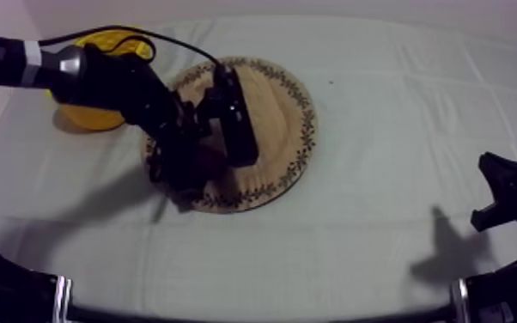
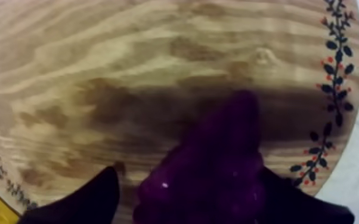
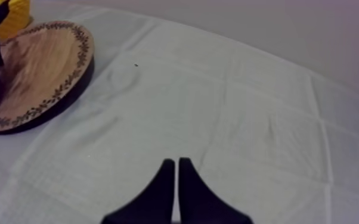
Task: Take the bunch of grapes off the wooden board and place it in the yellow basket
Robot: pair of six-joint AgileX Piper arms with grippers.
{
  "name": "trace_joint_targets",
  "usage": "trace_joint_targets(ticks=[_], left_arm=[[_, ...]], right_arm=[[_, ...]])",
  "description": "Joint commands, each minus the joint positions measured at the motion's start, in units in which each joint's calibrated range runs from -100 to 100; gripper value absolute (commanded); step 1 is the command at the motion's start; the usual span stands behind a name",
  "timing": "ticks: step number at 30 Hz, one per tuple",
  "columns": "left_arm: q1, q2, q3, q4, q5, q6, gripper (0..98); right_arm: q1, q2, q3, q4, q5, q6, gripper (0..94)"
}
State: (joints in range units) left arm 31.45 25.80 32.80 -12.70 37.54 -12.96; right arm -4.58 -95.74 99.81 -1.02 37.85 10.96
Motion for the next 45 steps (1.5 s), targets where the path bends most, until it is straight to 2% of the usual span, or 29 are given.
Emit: trace_joint_targets(ticks=[1, 10, 17, 20, 25, 28, 31, 36, 40, 45], left_arm=[[-0.36, 0.25, -0.87, -0.50, 0.33, 0.71, 69.5], [-1.43, -4.50, -0.03, -1.30, 2.02, 2.81, 58.1], [-2.38, -13.09, 7.56, -2.10, 3.56, 3.80, 52.0], [-2.90, -17.74, 11.37, -4.03, 3.84, 5.77, 49.5], [-5.02, -24.76, 15.04, -8.79, 3.98, 11.80, 39.8], [-7.61, -26.83, 14.02, -10.11, 3.90, 14.53, 36.4], [-10.92, -27.30, 10.95, -10.49, 3.54, 16.36, 35.2], [-17.38, -25.69, 2.76, -10.43, -1.08, 20.15, 34.2], [-22.50, -22.77, -2.97, -10.39, -8.41, 22.69, 33.7], [-27.24, -18.40, -6.11, -10.38, -17.30, 22.54, 33.0]], right_arm=[[0.01, -0.01, -0.03, 0.02, -0.03, -0.01, 0.4], [-0.02, -0.01, -0.03, 0.02, -0.03, -0.03, 0.4], [-0.02, -0.01, -0.03, 0.02, -0.03, 0.00, 0.4], [-0.02, -0.01, -0.03, 0.02, -0.03, 0.00, 0.4], [-0.02, -0.01, -0.03, 0.02, -0.03, 0.00, 0.4], [-0.02, -0.01, -0.03, 0.02, -0.03, 0.00, 0.4], [-0.02, -0.01, -0.03, 0.02, -0.03, 0.00, 0.4], [-0.02, -0.01, -0.03, 0.02, -0.03, 0.00, 0.4], [-0.02, -0.01, -0.03, 0.02, -0.03, 0.00, 0.4], [-0.02, -0.01, -0.03, 0.02, -0.03, 0.00, 0.4]])
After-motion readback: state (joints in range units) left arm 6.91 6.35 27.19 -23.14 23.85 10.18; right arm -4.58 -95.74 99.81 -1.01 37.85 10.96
